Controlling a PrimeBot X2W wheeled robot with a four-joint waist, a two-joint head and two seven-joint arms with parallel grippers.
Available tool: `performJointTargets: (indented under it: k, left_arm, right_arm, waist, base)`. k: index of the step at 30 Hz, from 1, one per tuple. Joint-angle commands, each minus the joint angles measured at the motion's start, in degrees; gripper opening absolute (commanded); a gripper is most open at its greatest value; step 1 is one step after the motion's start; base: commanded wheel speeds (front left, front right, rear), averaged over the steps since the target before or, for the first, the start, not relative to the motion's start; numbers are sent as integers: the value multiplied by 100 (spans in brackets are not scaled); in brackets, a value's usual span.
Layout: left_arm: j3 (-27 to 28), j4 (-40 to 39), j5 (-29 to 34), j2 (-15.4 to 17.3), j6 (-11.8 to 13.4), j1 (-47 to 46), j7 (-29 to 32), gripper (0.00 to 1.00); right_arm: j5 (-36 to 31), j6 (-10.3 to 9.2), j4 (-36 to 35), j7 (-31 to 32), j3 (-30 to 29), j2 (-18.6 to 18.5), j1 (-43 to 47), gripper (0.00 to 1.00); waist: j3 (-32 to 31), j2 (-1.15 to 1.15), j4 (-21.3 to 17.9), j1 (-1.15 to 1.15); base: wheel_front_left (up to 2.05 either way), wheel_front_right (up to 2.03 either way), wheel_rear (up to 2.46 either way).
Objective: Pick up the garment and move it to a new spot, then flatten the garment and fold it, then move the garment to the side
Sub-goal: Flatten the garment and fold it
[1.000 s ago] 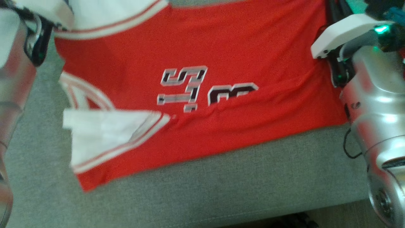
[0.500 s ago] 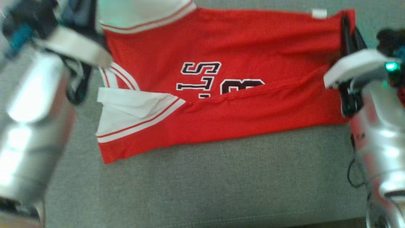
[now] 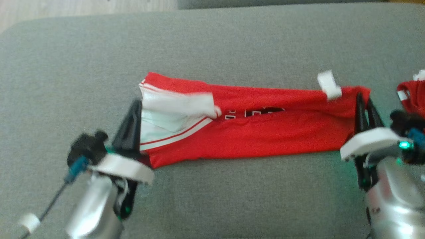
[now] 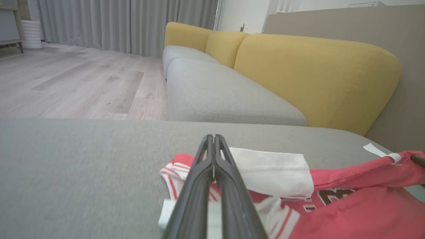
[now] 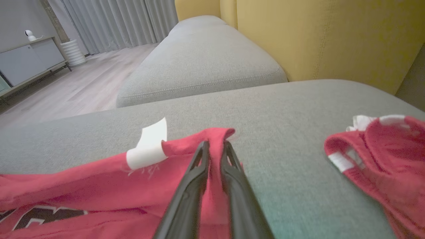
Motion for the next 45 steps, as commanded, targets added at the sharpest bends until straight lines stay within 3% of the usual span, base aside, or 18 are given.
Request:
performJointTargets:
  k: [1, 2, 3, 4, 5, 9, 13, 21, 34, 39, 45]
  left_arm:
    - [259, -180, 79, 22, -25, -21, -28, 0]
    - [286, -158, 98, -54, -27, 109, -28, 0]
    - [321, -131, 106, -128, -29, 224, -28, 1]
    - [364, -108, 118, -194, -30, 324, -28, 45]
    - [422, -82, 147, -255, -31, 422, -28, 100]
    - [914, -113, 463, -475, -8, 839, -28, 100]
    - [1378, -364, 1023, -665, 194, 1318, -28, 100]
    - [1738, -571, 1729, -794, 487, 1919, -28, 100]
    - [1674, -484, 2020, -822, 732, 2392, -28, 100]
    - [1610, -394, 1977, -823, 701, 2350, -28, 100]
    - [1461, -350, 1892, -823, 628, 2106, -28, 100]
  right_arm:
    - [45, -4, -203, -62, 70, 67, 70, 33]
    - [50, -4, -205, -62, 44, 90, 166, 47]
    - [81, -4, -198, -62, -1, 120, 255, 84]
    - [103, -4, -176, -62, -33, 151, 335, 100]
    - [107, -4, -149, -62, -37, 177, 408, 100]
    - [194, -4, -342, -62, -215, 292, 653, 100]
    - [157, -4, -834, -62, -402, 385, 970, 100]
    - [30, -4, -1295, -62, -319, 435, 1500, 100]
    - [415, -4, -1247, -62, 391, 438, 1801, 100]
    - [405, -4, -1005, -62, 188, 438, 1632, 100]
    - [-81, -4, -315, -62, -301, 439, 876, 100]
  waist:
    - [-129, 0, 87, 2]
    - [-167, 0, 100, 2]
    - [-200, 0, 110, 2]
    - [-234, 0, 112, 2]
    - [-271, 0, 113, 2]
    - [-451, 0, 90, 2]
    - [-635, 0, 58, 2]
    - [-948, 0, 49, 2]
    - [-1183, 0, 122, 2]
    - [-1073, 0, 133, 2]
    - [-611, 0, 237, 2]
  base:
    - [0, 0, 0]
    - [0, 0, 0]
    - [0, 0, 0]
    - [0, 0, 0]
    - [0, 0, 0]
    - [0, 0, 0]
    - [0, 0, 0]
    - [0, 0, 0]
    - [0, 0, 0]
    - [0, 0, 0]
    - [0, 0, 0]
